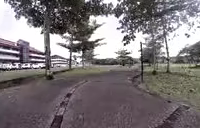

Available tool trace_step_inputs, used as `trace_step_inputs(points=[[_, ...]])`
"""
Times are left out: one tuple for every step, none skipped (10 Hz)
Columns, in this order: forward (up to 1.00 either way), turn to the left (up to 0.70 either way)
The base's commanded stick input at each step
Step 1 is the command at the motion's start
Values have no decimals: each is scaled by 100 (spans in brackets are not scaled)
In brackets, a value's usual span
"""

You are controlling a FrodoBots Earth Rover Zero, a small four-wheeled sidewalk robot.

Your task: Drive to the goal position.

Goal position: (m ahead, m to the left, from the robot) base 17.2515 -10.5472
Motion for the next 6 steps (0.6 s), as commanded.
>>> trace_step_inputs(points=[[70,0],[70,0],[70,0],[70,0],[70,0],[70,0]])
